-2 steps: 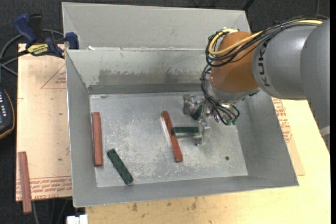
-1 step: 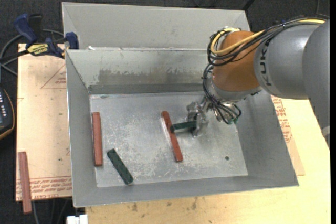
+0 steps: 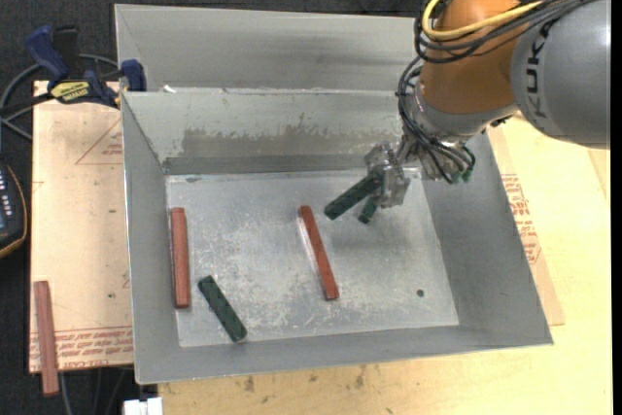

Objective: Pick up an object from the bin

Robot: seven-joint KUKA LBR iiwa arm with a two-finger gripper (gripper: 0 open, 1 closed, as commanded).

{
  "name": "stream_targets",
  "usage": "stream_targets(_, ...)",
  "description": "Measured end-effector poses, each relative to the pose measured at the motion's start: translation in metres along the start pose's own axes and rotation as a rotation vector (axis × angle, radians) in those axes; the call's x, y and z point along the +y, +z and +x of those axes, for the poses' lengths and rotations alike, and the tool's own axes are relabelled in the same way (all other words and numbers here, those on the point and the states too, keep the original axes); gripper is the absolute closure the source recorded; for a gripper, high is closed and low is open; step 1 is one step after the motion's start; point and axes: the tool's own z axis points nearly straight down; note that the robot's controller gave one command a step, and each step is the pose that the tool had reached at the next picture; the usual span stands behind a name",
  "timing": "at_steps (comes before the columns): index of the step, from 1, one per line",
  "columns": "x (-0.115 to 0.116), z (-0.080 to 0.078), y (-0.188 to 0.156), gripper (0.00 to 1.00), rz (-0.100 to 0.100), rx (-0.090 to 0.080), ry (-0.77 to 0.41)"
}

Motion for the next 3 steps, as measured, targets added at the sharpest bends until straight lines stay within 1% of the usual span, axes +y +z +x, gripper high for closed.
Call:
stream_targets(1,0.025,0.002,-0.268,1.0,0.0,-0.002,-0.144)
stream_targets(2,0.033,0.019,-0.083,1.0,-0.01,0.013,-0.704)
stream_targets(3,0.033,0.018,-0.086,0.0,-0.007,0.008,-0.703)
